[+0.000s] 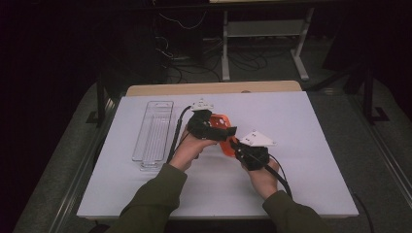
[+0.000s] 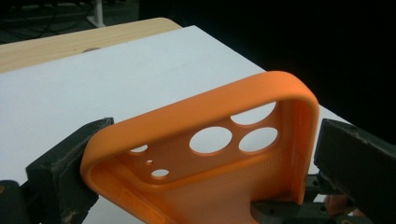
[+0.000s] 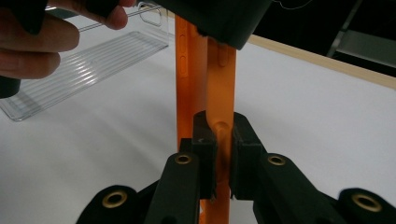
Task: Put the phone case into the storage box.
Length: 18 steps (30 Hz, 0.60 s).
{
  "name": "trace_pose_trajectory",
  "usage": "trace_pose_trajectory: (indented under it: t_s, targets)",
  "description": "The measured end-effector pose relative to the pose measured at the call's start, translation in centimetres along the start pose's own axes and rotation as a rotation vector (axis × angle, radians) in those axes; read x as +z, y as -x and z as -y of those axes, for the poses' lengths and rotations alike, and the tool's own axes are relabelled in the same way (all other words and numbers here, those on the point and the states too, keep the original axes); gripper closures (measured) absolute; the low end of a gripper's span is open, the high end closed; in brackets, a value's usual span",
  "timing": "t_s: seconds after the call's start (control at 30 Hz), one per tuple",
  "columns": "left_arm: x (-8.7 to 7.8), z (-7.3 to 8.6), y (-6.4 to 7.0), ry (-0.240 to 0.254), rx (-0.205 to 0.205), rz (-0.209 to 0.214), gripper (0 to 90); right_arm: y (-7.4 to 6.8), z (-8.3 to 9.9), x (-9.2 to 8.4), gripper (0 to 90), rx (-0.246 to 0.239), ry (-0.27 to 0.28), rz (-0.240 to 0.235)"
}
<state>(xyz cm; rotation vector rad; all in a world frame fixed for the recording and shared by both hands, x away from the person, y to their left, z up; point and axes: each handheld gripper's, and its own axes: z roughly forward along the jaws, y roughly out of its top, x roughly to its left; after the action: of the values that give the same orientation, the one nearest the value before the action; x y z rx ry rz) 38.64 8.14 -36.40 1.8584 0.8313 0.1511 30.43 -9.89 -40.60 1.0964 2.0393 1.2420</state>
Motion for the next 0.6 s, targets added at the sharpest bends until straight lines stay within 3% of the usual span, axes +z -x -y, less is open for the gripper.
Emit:
trace_pose_trajectory:
  t_s: [0.33,0.6]
  targets:
    - [0.08,-0.05,0.20,0.015,0.004,-0.008,0.0,0.04,0.01,-0.02,81.3,-0.003,-0.009,0.000]
    - [-0.09,-0.09,0.01,0.024,0.001,-0.015,6.1,0.01,0.08,0.07,81.2,-0.007,-0.017,0.002]
